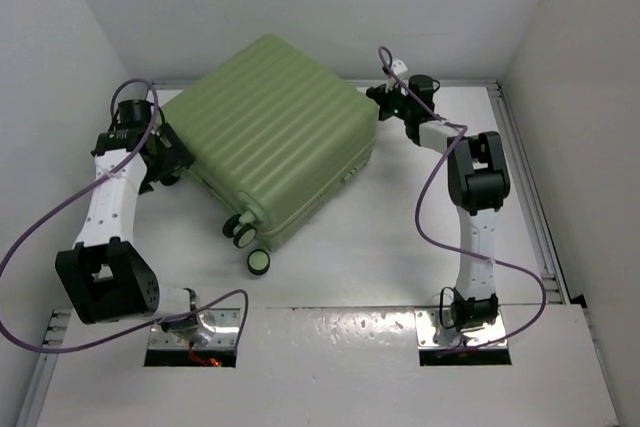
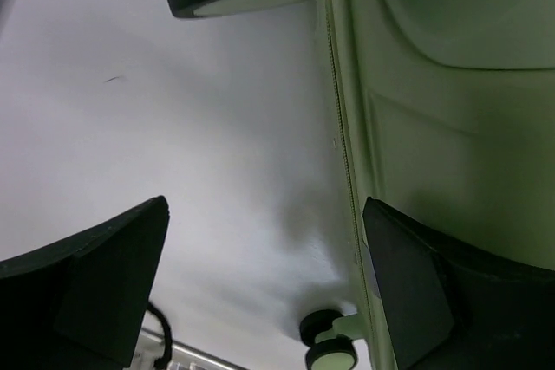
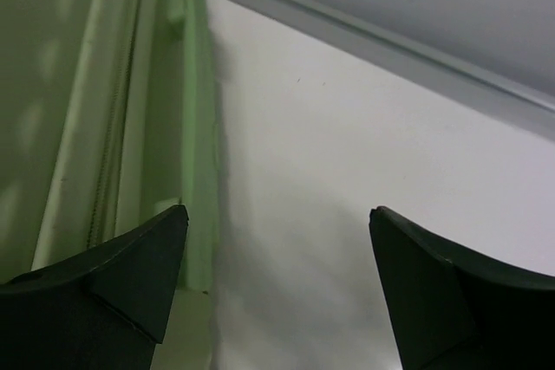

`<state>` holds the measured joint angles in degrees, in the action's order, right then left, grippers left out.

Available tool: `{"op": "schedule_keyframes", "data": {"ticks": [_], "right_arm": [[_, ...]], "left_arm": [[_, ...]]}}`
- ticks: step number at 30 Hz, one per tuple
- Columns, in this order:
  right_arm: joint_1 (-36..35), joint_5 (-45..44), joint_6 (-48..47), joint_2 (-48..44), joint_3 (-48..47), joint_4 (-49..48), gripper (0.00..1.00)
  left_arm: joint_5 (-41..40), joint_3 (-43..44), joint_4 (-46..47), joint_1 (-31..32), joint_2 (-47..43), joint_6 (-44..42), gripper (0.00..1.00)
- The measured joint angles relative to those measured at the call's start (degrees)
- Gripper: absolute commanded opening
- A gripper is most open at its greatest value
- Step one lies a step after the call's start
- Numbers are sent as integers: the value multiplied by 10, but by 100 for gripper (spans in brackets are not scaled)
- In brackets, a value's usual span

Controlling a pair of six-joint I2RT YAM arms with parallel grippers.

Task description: Pack the luggage

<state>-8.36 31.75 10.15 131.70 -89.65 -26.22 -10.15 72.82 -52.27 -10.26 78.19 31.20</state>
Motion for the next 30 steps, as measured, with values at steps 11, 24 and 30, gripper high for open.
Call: {"op": "schedule_keyframes", "data": {"ticks": [11, 24, 30], "right_arm": [[29, 76, 15, -142, 231, -43, 79], [61, 32, 44, -247, 324, 45, 78], [93, 22, 45, -287, 304, 146, 85]], "left_arm": [[196, -16, 182, -30, 139, -71, 100], [260, 45, 323, 5, 238, -89, 91], [276, 55, 326, 8, 230, -123, 100]]}}
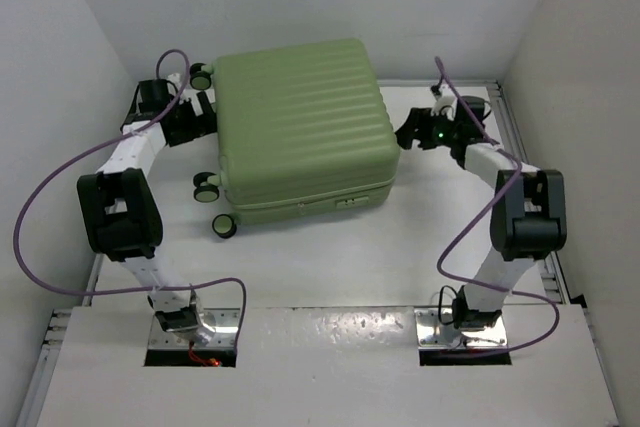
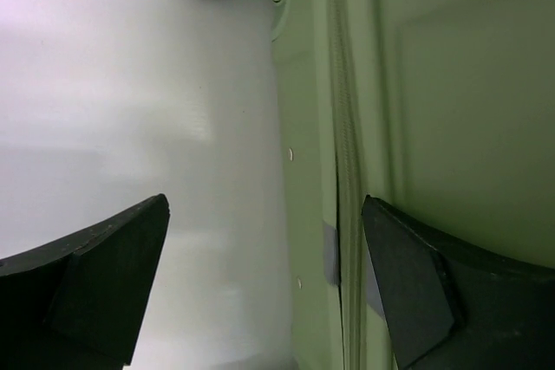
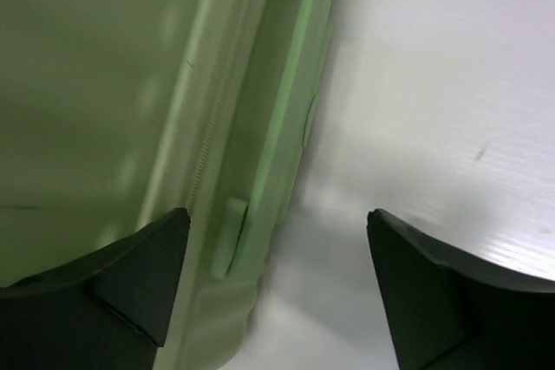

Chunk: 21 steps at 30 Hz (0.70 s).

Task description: Pack the luggage

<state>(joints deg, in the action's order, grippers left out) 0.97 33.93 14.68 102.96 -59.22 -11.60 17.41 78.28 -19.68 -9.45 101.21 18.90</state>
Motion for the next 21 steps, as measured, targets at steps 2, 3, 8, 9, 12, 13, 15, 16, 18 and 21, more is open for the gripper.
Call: {"op": "schedule_keyframes", "data": {"ticks": [2, 3, 8, 9, 12, 13, 15, 16, 18, 21], "right_arm": [[24, 7, 2, -29, -21, 27, 90], [38, 8, 1, -48, -31, 37, 95], [122, 6, -52, -154, -84, 113, 99], [133, 8, -68, -176, -91, 137, 99], [134, 21, -123, -248, -93, 223, 99], [124, 25, -135, -272, -90, 249, 99], [85, 31, -146, -327, -74, 299, 99], [57, 36, -142, -354, -56, 311, 99], [10, 42, -120, -402, -10, 333, 99], [-52, 50, -55, -431, 56, 364, 99]], "left_arm": [[0, 14, -24, 0, -10, -30, 100], [4, 24, -41, -2, -19, -49, 100], [17, 71, -106, -20, -99, -163, 100], [20, 77, -116, -30, -119, -191, 100], [57, 95, -172, -80, -172, -320, 100], [69, 104, -196, -97, -183, -367, 100], [83, 117, -247, -125, -197, -455, 100], [91, 124, -277, -131, -200, -497, 100], [107, 132, -342, -135, -200, -584, 98], [123, 134, -436, -134, -199, -691, 100]]}}
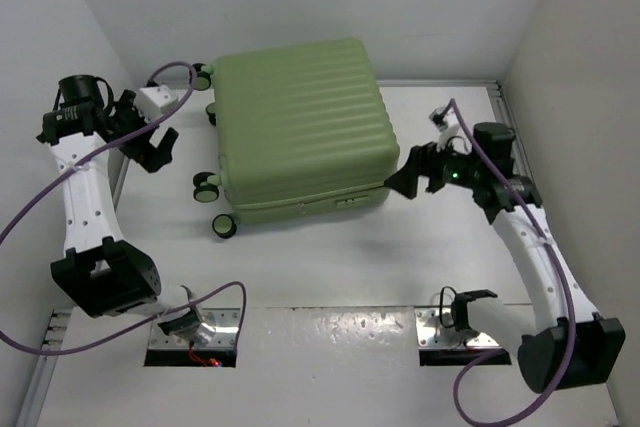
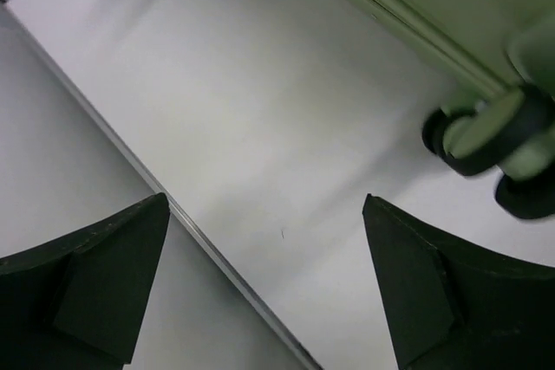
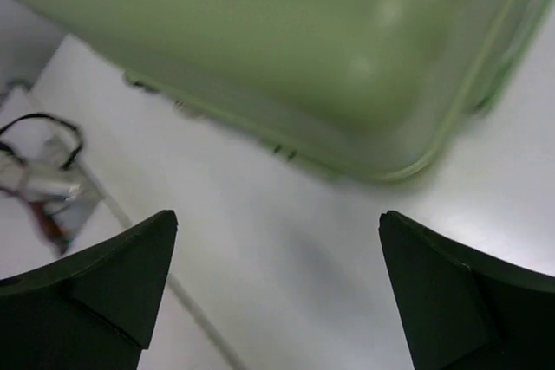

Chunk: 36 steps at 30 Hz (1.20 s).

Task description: Pack the luggage

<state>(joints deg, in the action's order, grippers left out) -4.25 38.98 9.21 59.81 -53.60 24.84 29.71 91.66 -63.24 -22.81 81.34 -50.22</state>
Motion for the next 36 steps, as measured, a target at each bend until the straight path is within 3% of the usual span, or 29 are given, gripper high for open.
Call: {"op": "schedule_keyframes", "data": {"ticks": [3, 5, 6, 10, 11, 13, 17, 19, 20, 29, 33, 36], "right_arm": [[-43, 20, 80, 25, 51, -5, 99], [-93, 12, 119, 50, 96, -7, 89], [-128, -26, 124, 50, 103, -10, 84], [-342, -284, 95, 32, 115, -59, 93], [-397, -347, 80, 25, 121, -83, 99], [-454, -418, 66, 16, 127, -120, 99], [-463, -452, 84, 32, 116, -147, 99], [-461, -441, 93, 49, 122, -169, 89], [-461, -441, 94, 51, 125, -175, 89], [-579, -578, 149, 112, 136, -213, 88], [-589, -627, 187, 139, 134, -235, 88], [-588, -665, 214, 169, 126, -247, 78]], "left_arm": [[3, -17, -49, 9, -10, -82, 100], [-5, -57, -81, 28, -41, -141, 98], [-6, -67, -88, 40, -52, -158, 98], [0, -95, -109, 61, -91, -197, 97], [3, -96, -110, 61, -95, -201, 97], [9, -101, -108, 59, -103, -207, 97], [26, -141, -109, 64, -124, -228, 97], [30, -158, -111, 80, -131, -232, 97], [33, -162, -111, 92, -132, -232, 97], [45, -165, -113, 153, -109, -223, 97], [51, -162, -110, 154, -42, -217, 89], [55, -162, -108, 152, -4, -223, 77]]}}
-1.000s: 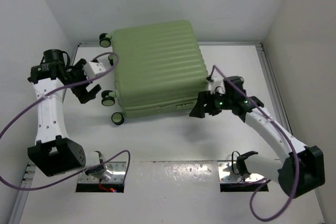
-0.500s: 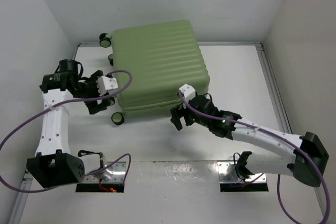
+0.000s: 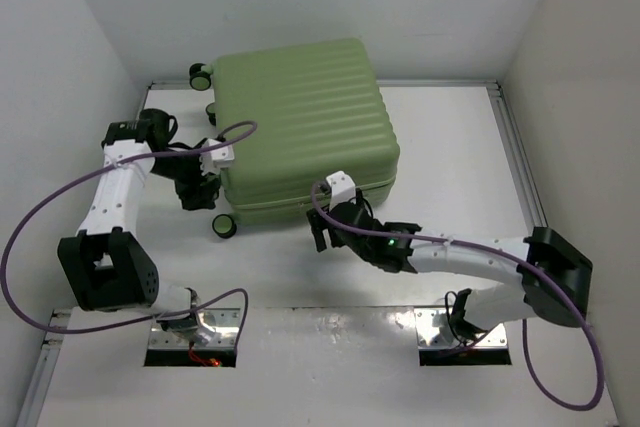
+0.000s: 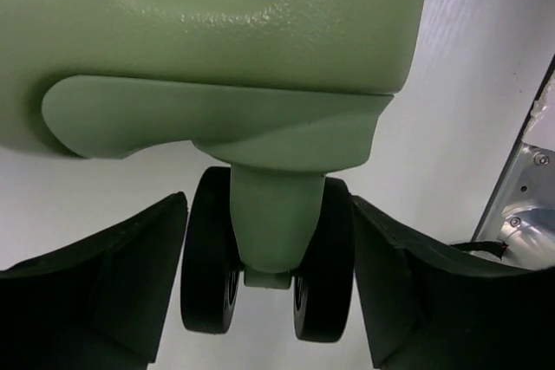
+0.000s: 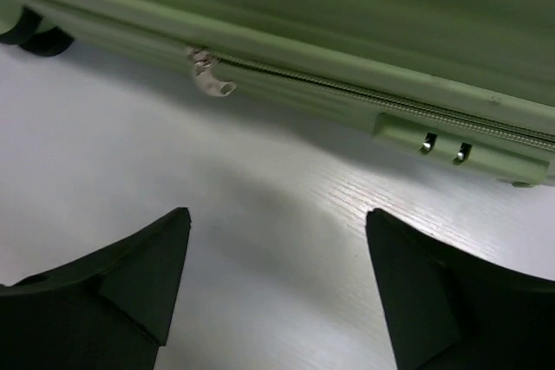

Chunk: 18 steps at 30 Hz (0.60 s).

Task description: Pack the luggage

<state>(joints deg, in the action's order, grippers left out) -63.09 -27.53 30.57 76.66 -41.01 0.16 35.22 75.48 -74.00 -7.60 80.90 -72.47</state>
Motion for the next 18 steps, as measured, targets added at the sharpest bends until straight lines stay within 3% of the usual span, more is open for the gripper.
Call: {"op": "schedule_keyframes", "data": {"ticks": [1, 4, 6, 13, 18], "right_arm": [[1, -10, 10, 9, -3, -2, 67], [4, -35, 40, 38, -25, -5, 57], [3, -49, 55, 55, -41, -10, 57], [-23, -82, 80, 87, -82, -25, 63], [-21, -110, 80, 88, -81, -24, 61]], "left_arm": [[2, 0, 0, 0, 5, -2, 74], [16, 1, -1, 0, 9, -6, 67], [28, 3, 1, 0, 9, -4, 63], [45, -10, 14, 2, 4, 30, 32], [49, -37, 45, 7, -17, 47, 20]]}}
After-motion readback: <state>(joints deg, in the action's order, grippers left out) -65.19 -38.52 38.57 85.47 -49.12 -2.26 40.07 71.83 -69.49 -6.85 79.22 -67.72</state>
